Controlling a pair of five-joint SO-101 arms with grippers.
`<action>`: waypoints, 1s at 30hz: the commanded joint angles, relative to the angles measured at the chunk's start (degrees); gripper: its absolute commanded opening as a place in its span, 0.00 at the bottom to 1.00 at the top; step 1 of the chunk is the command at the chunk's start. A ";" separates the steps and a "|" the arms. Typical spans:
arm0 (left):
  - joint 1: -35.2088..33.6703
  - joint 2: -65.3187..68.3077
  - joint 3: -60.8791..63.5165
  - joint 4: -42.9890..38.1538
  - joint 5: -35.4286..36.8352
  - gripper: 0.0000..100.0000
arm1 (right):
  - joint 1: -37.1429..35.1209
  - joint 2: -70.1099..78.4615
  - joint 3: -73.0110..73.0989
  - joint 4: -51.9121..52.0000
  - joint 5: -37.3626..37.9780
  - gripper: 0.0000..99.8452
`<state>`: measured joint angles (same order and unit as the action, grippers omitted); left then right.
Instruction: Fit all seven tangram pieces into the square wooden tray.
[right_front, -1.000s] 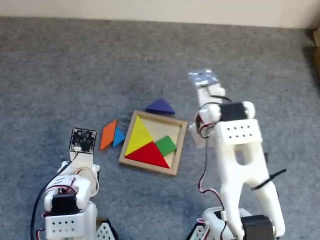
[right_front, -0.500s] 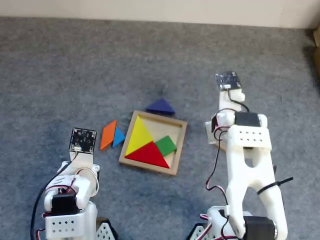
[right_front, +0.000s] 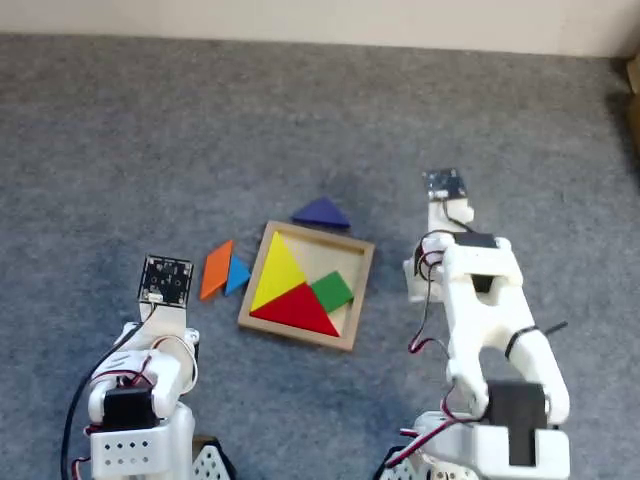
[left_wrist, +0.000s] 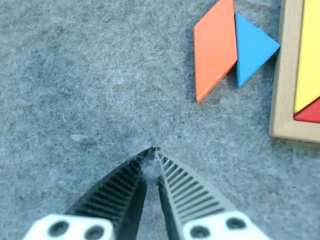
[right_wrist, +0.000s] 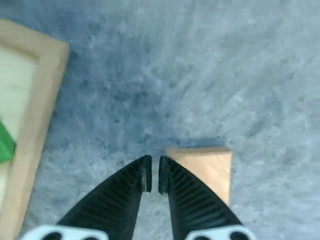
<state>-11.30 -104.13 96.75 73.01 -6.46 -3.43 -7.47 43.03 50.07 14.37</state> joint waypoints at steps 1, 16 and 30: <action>-0.04 -0.04 0.40 0.18 -0.18 0.01 | 0.75 -0.31 -1.45 -0.84 0.62 0.03; -0.04 -0.04 0.40 0.18 -0.18 0.01 | 0.75 -4.70 -11.82 6.29 4.57 0.03; -0.04 -0.04 0.40 0.18 -0.18 0.01 | 3.74 9.63 -16.48 1.54 4.84 0.03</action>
<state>-11.30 -104.13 96.75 73.01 -6.46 -1.32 2.02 29.41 53.85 18.33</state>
